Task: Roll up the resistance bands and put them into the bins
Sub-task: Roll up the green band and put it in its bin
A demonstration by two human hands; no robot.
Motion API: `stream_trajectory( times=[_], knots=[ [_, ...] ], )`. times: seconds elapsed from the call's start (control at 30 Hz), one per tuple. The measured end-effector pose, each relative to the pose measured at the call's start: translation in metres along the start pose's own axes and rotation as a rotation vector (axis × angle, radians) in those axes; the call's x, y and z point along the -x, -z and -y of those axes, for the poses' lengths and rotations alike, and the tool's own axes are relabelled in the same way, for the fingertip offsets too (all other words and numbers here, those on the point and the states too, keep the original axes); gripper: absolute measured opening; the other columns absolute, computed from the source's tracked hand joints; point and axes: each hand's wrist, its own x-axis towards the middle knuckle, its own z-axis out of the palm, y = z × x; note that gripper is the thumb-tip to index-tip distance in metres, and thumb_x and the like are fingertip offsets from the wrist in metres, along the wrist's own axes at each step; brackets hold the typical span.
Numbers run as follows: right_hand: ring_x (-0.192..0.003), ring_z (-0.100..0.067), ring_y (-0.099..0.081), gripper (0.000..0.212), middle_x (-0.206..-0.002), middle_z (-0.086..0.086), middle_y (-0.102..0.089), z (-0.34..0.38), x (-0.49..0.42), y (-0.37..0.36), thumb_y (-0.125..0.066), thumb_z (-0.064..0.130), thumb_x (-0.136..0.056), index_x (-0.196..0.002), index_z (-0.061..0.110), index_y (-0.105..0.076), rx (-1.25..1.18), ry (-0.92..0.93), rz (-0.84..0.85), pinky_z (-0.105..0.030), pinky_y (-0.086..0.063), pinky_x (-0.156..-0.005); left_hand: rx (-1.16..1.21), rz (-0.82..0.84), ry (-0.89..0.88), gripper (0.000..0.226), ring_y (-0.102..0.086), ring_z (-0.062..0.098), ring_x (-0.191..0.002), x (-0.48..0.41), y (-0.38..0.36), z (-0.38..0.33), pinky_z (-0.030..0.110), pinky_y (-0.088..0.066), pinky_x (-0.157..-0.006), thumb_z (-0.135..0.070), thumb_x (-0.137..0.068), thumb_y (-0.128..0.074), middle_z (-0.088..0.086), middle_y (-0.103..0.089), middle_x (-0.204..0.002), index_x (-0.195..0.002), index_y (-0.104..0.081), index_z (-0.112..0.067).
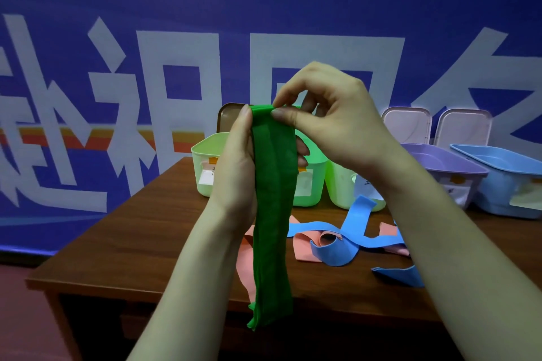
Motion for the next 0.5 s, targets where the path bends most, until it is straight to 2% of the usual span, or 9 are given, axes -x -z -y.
stream_trajectory(
  times=[0.07,0.13,0.2,0.27,0.3,0.37,0.43,0.5],
  knots=[
    [-0.069,-0.011,-0.055,0.013,-0.096,0.004,-0.056,-0.003,0.0,-0.001,-0.072,0.017,-0.082,-0.093,0.017,-0.065,0.01,-0.021,-0.013,-0.009,-0.038,-0.06,-0.013,0.01,0.005,0.058,-0.056,0.025,-0.065,0.001,0.0,0.0,0.032,-0.046,-0.064,-0.045,-0.099,-0.023,0.018,-0.06,-0.073,-0.099,-0.063,-0.002],
    [-0.074,-0.009,-0.054,0.026,-0.105,0.008,-0.053,-0.005,-0.001,-0.001,-0.07,0.023,-0.084,-0.108,0.023,-0.061,0.002,-0.067,0.015,-0.008,-0.038,-0.063,-0.016,0.025,0.017,0.058,-0.054,0.024,-0.063,0.001,0.0,0.0,0.031,-0.045,-0.061,-0.046,-0.099,-0.023,0.017,-0.058,-0.071,-0.098,-0.063,-0.004],
    [-0.089,-0.001,-0.051,0.033,-0.115,0.012,-0.05,-0.008,-0.001,0.003,-0.063,0.029,-0.09,-0.122,0.025,-0.058,0.046,-0.102,0.143,-0.007,-0.037,-0.072,-0.003,0.038,0.03,0.059,-0.051,0.021,-0.059,0.002,-0.001,-0.001,0.027,-0.045,-0.056,-0.046,-0.099,-0.022,0.016,-0.055,-0.068,-0.097,-0.064,-0.005],
    [-0.103,-0.008,-0.056,0.028,-0.115,0.009,-0.06,-0.008,0.0,0.007,-0.057,0.028,-0.094,-0.12,0.022,-0.061,0.008,-0.152,0.285,-0.007,-0.039,-0.079,-0.018,0.054,0.036,0.059,-0.05,0.02,-0.057,0.002,-0.001,-0.001,0.025,-0.044,-0.053,-0.046,-0.099,-0.021,0.016,-0.053,-0.067,-0.101,-0.062,-0.004],
    [-0.099,-0.016,-0.064,0.023,-0.107,0.0,-0.068,-0.007,0.001,0.009,-0.056,0.026,-0.094,-0.115,0.02,-0.065,-0.074,-0.183,0.318,-0.007,-0.044,-0.075,-0.029,0.061,0.041,0.059,-0.05,0.02,-0.057,0.003,-0.001,-0.001,0.025,-0.044,-0.053,-0.046,-0.099,-0.021,0.016,-0.053,-0.066,-0.105,-0.061,-0.003],
    [-0.082,-0.028,-0.07,0.017,-0.093,-0.011,-0.072,-0.005,0.002,0.012,-0.059,0.021,-0.092,-0.104,0.014,-0.069,-0.201,-0.194,0.289,-0.012,-0.051,-0.065,-0.026,0.077,0.063,0.061,-0.052,0.02,-0.056,0.002,0.001,0.0,0.025,-0.044,-0.053,-0.048,-0.097,-0.022,0.015,-0.055,-0.066,-0.108,-0.061,-0.002],
    [-0.069,-0.029,-0.069,0.014,-0.085,-0.01,-0.072,-0.006,0.004,0.012,-0.063,0.018,-0.09,-0.099,0.01,-0.071,-0.245,-0.183,0.227,-0.022,-0.055,-0.061,0.0,0.099,0.078,0.064,-0.056,0.023,-0.06,0.002,0.001,0.0,0.028,-0.048,-0.057,-0.052,-0.094,-0.024,0.017,-0.06,-0.07,-0.107,-0.063,-0.003],
    [-0.066,-0.023,-0.068,0.013,-0.085,-0.006,-0.071,-0.008,0.005,0.012,-0.065,0.016,-0.089,-0.097,0.009,-0.073,-0.252,-0.192,0.167,-0.023,-0.053,-0.058,-0.019,0.097,0.052,0.064,-0.065,0.03,-0.076,0.001,0.0,0.001,0.032,-0.054,-0.068,-0.053,-0.09,-0.027,0.02,-0.068,-0.087,-0.112,-0.064,-0.005]
  ],
)
